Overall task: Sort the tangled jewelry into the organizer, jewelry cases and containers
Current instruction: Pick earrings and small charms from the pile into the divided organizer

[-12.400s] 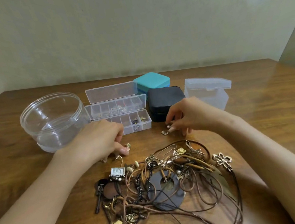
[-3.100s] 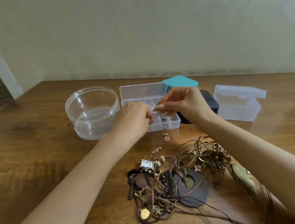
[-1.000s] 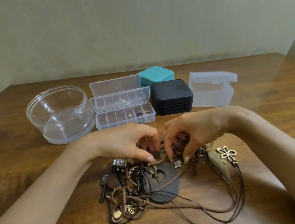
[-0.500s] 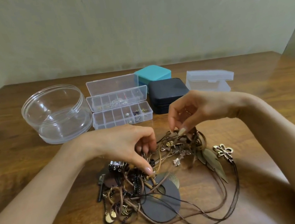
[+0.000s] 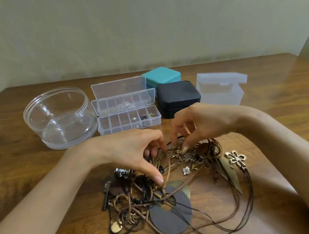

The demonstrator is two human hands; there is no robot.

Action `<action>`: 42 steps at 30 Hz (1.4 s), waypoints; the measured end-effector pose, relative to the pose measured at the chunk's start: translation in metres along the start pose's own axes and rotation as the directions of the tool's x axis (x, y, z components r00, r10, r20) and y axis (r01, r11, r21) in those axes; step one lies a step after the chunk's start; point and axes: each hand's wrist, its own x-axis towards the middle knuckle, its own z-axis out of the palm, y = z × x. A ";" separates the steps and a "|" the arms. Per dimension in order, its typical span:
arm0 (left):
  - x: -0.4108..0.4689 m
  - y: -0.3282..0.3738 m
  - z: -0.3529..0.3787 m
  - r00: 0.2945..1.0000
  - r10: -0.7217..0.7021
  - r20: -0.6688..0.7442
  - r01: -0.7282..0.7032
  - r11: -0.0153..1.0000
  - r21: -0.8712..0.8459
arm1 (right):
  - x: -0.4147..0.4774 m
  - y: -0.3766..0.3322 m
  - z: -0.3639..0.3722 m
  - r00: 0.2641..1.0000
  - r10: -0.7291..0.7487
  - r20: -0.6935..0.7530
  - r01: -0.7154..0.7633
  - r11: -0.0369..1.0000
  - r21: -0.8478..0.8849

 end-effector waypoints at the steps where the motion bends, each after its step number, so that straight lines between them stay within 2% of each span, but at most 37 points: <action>1: 0.000 0.000 0.000 1.000 -0.002 0.001 0.002 1.000 0.003 | 0.002 0.000 0.002 1.000 0.004 0.002 -0.004 1.000 -0.024; 5: 0.001 -0.002 0.000 1.000 -0.006 0.011 0.006 1.000 0.012 | 0.006 0.000 0.009 1.000 0.006 0.004 -0.005 0.997 -0.074; 8: 0.001 -0.003 -0.001 0.999 0.029 -0.034 -0.031 0.998 -0.050 | 0.006 0.001 0.009 1.000 0.003 0.010 -0.002 0.999 -0.033; 10: 0.001 -0.002 -0.003 0.990 0.049 -0.129 -0.062 0.993 -0.103 | 0.005 0.002 0.008 1.000 -0.006 0.005 0.006 0.999 0.041; 12: 0.004 0.000 -0.002 0.956 0.066 -0.285 -0.118 0.978 -0.171 | 0.003 0.003 0.004 1.000 -0.016 -0.024 0.020 0.989 0.148; 14: 0.008 0.001 0.001 0.924 0.040 -0.380 -0.146 0.956 -0.254 | 0.000 0.004 0.000 0.998 -0.009 -0.056 0.024 0.960 0.280; 16: 0.012 0.001 0.005 0.923 0.003 -0.385 -0.138 0.936 -0.325 | -0.001 0.006 -0.002 0.997 0.001 -0.080 0.029 0.928 0.372; 21: 0.011 -0.001 0.003 0.950 0.006 -0.311 -0.154 0.877 -0.455 | 0.001 0.009 0.001 0.994 0.008 -0.109 0.043 0.889 0.456; 25: 0.010 0.002 0.004 0.931 0.014 -0.365 -0.172 0.898 -0.404 | 0.002 0.011 0.002 0.990 0.013 -0.140 0.062 0.857 0.512; 29: 0.011 0.004 0.006 0.863 0.077 -0.500 -0.208 0.955 -0.212 | 0.002 0.013 0.002 0.986 0.004 -0.166 0.088 0.832 0.547; 32: 0.009 0.004 0.004 0.832 0.126 -0.541 -0.214 0.971 -0.104 | 0.003 0.014 0.001 0.987 0.002 -0.158 0.089 0.820 0.565; 39: 0.005 -0.004 -0.004 0.849 0.114 -0.516 -0.180 0.980 -0.080 | -0.002 0.019 -0.006 0.987 0.002 -0.162 0.090 0.824 0.559; 42: 0.005 -0.007 -0.005 0.858 0.100 -0.504 -0.173 0.980 -0.100 | -0.004 0.022 -0.007 0.993 -0.019 -0.117 0.079 0.843 0.532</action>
